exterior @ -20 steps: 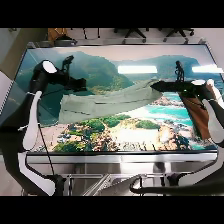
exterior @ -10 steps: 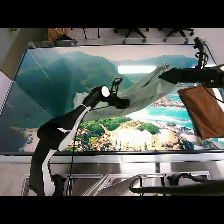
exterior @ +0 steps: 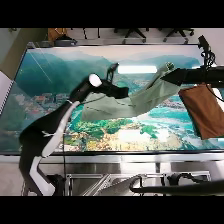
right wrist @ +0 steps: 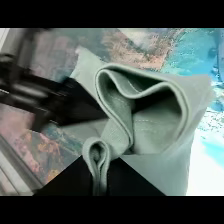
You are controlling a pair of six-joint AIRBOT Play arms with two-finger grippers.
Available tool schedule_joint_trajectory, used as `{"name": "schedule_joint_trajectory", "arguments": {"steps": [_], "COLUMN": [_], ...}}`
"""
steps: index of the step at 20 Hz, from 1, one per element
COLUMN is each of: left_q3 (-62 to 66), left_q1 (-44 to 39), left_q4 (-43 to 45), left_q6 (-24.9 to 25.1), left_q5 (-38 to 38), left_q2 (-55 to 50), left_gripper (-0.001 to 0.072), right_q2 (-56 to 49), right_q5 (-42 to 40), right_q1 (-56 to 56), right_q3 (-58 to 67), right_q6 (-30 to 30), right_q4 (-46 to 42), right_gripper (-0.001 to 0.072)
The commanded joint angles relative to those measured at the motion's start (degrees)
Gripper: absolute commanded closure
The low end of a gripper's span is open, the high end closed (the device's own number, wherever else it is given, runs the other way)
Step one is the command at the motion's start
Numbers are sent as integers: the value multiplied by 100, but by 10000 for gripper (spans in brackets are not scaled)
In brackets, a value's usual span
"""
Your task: Fold the shirts.
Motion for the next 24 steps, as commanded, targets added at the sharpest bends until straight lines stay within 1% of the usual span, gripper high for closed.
{"name": "schedule_joint_trajectory", "arguments": {"steps": [1,3,6,8,10,11,12,13,14,15,16,18,20,22,23,24], "left_q3": [-2,-2,-2,-4,-37,-157,-378,-638,-944,-1272,-1547,-1888,-2022,-2020,-2020,-2020], "left_q1": [990,1670,2605,3058,3342,3421,3460,3460,3460,3460,3462,3547,3670,3845,3930,4039], "left_q4": [-96,-118,-223,-223,-223,-232,-227,-227,-227,-229,-232,-254,-304,-306,-306,-306], "left_q6": [297,297,308,376,498,573,702,798,837,876,935,999,1056,1058,1058,1058], "left_q5": [-1287,-1622,-1971,-2170,-2203,-2133,-2024,-1941,-1847,-1727,-1631,-1523,-1510,-1504,-1508,-1537], "left_q2": [1283,1967,2796,3187,3484,3630,3786,3919,4048,4168,4269,4441,4588,4701,4756,4819], "left_gripper": [695,695,694,694,694,694,694,693,694,694,694,694,694,694,693,694], "right_q2": [-140,-240,-564,-1025,-1637,-1996,-2339,-2702,-2986,-3156,-3182,-2935,-2437,-1893,-1679,-1467], "right_q5": [-166,-656,-1897,-2983,-4301,-5125,-6019,-7099,-7969,-8432,-8424,-7962,-7217,-6179,-5626,-4992], "right_q1": [74,535,1950,3091,4238,4828,5346,5836,6179,6380,6454,6365,5989,5353,4992,4494], "right_q3": [-2,-4,-4,-4,-4,-2,-2,0,13,28,26,26,26,26,26,26], "right_q6": [59,-129,-328,-595,-1047,-1370,-1799,-2194,-2332,-2332,-2334,-2350,-2345,-2306,-2105,-1598], "right_q4": [767,1287,1296,1298,1344,1499,1631,1727,1725,1720,1652,1137,881,879,870,667], "right_gripper": [694,694,694,693,693,693,678,485,239,187,188,192,193,193,193,193]}}
